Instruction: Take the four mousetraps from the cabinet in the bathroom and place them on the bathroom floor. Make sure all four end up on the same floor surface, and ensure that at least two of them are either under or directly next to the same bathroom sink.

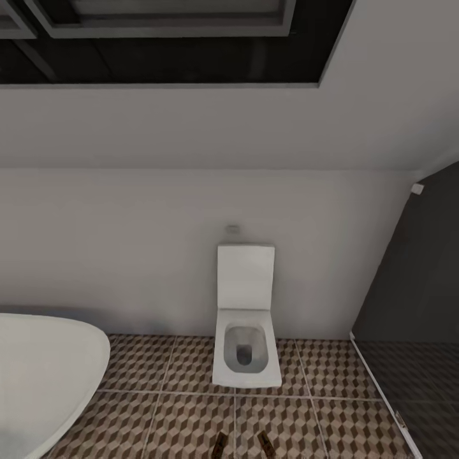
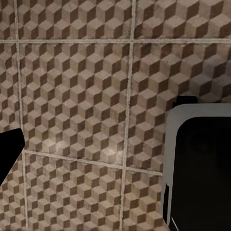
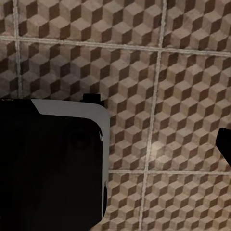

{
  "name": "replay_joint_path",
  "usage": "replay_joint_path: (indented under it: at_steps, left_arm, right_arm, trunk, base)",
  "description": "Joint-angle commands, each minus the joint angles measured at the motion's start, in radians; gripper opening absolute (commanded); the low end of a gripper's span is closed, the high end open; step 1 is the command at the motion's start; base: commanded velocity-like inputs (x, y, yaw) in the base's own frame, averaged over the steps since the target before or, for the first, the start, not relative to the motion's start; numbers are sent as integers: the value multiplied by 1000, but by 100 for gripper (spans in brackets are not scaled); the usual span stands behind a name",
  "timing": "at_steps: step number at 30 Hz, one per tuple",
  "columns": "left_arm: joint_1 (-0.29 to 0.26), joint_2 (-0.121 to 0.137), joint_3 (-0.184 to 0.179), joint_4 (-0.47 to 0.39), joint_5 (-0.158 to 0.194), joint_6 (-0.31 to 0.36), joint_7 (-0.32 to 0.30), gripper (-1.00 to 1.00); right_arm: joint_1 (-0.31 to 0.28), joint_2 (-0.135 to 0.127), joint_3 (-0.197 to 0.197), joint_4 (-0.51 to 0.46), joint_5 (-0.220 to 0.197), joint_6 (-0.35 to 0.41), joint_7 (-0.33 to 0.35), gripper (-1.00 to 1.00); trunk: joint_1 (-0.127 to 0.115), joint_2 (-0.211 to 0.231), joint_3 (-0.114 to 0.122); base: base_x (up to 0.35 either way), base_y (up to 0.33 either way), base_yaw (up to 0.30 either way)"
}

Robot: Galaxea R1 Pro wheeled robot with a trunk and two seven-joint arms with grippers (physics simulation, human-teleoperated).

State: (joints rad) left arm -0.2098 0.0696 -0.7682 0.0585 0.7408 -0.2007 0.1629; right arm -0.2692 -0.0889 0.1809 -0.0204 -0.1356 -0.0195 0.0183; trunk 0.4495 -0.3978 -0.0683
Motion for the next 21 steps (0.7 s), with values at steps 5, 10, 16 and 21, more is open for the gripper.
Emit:
replay_joint_path:
  at_steps: [5,10,16,21]
  left_arm:
    - [-1,-1,-6,2,3,-3,1,100]
    - [-1,-1,-6,2,3,-3,1,100]
    - [-1,-1,-6,2,3,-3,1,100]
    - [-1,-1,-6,2,3,-3,1,100]
  right_arm:
    - [-1,0,8,0,-10,-3,1,100]
    - [-1,0,8,-1,-10,-7,0,100]
    - [-1,0,8,-2,-11,-10,0,100]
    - [-1,1,8,-3,-12,-11,0,100]
  trunk:
    - [1,-2,-10]
    - [1,-2,-16]
    - [1,-2,-18]
    - [1,-2,-19]
  base:
    - [0,0,0]
    - [0,0,0]
    - [0,0,0]
    - [0,0,0]
